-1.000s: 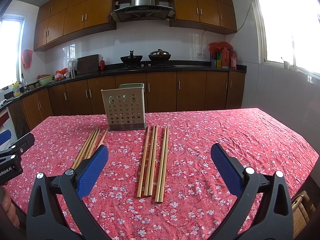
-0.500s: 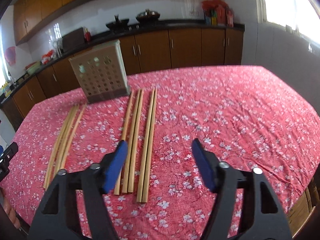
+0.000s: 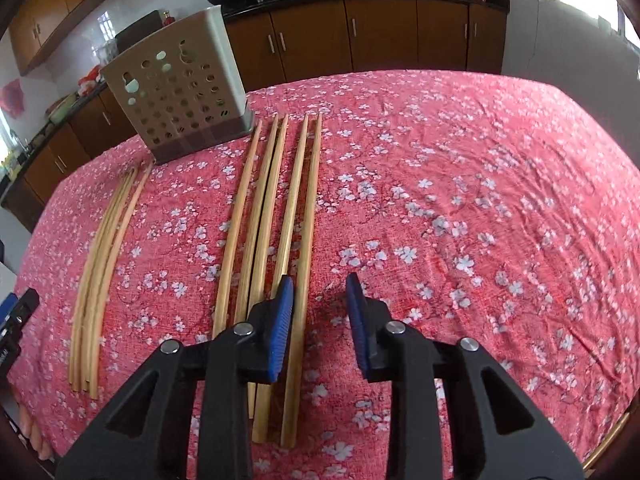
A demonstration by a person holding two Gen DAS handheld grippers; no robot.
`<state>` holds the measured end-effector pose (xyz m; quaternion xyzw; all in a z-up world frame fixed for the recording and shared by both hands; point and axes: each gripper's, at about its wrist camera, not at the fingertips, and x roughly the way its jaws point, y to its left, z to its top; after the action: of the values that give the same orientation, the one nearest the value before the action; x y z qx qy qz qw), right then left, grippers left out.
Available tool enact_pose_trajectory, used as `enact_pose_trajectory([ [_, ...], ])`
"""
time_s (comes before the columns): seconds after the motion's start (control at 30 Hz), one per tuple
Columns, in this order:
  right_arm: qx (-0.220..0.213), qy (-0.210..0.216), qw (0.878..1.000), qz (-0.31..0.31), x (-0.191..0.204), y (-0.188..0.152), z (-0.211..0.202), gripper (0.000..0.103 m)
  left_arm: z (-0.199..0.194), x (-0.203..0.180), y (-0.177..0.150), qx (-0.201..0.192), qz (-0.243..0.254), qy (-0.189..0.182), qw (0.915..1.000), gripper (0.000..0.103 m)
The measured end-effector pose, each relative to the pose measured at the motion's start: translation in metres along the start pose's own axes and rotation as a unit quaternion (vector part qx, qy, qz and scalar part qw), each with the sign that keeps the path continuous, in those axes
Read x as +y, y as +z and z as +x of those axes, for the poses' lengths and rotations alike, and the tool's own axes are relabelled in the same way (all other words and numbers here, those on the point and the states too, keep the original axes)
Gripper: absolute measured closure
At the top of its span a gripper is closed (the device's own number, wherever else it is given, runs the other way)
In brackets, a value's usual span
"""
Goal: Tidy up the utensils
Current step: 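Lower the left tool onto a bamboo chopstick while the right tool lowers onto another, then close the left tool on one chopstick while the right tool closes on another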
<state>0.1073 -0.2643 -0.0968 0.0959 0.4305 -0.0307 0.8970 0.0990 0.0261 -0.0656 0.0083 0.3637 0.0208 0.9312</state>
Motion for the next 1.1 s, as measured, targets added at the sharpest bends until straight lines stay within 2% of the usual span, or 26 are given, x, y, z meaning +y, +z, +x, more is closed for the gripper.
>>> enact_pose_trajectory([
  [0.07, -0.002, -0.012, 1.0, -0.009, 0.0, -0.001, 0.002, 0.086, 0.003, -0.002, 0.001, 0.003, 0.003, -0.008, 1.0, 0.024],
  [0.1, -0.003, -0.016, 1.0, -0.01, -0.003, 0.001, 0.004, 0.093, 0.005, -0.004, 0.001, 0.007, 0.004, -0.016, 0.9999, 0.028],
  [0.13, -0.006, -0.021, 1.0, -0.006, -0.006, 0.001, 0.005, 0.095, 0.006, -0.005, 0.001, 0.01, 0.004, -0.023, 0.9997, 0.03],
  [0.2, -0.008, -0.025, 1.0, 0.003, -0.01, 0.002, 0.005, 0.095, 0.011, -0.008, 0.002, 0.023, 0.006, -0.04, 0.9989, 0.041],
  [0.4, -0.012, -0.032, 0.999, -0.004, -0.01, 0.003, 0.005, 0.095, 0.026, -0.019, 0.001, 0.059, 0.023, -0.069, 0.9956, 0.063],
  [0.53, -0.014, -0.031, 0.999, -0.005, -0.01, 0.004, 0.005, 0.095, 0.029, -0.022, -0.001, 0.069, 0.022, -0.088, 0.9934, 0.064],
  [0.63, -0.015, -0.03, 0.999, -0.006, -0.01, 0.002, 0.005, 0.095, 0.031, -0.026, -0.001, 0.077, 0.03, -0.091, 0.9924, 0.07],
  [0.83, -0.016, -0.031, 0.999, -0.007, -0.01, 0.003, 0.005, 0.095, 0.034, -0.033, 0.0, 0.081, 0.046, -0.087, 0.9918, 0.074],
  [0.93, -0.016, -0.032, 0.999, -0.008, -0.01, 0.003, 0.005, 0.095, 0.039, -0.037, -0.002, 0.093, 0.054, -0.084, 0.9907, 0.081],
  [1.03, -0.016, -0.032, 0.999, -0.009, -0.009, 0.003, 0.005, 0.095, 0.04, -0.039, -0.004, 0.088, 0.063, -0.074, 0.9914, 0.083],
  [1.1, -0.016, -0.03, 0.999, -0.012, -0.009, 0.002, 0.005, 0.095, 0.042, -0.037, -0.002, 0.087, 0.057, -0.072, 0.9919, 0.089],
])
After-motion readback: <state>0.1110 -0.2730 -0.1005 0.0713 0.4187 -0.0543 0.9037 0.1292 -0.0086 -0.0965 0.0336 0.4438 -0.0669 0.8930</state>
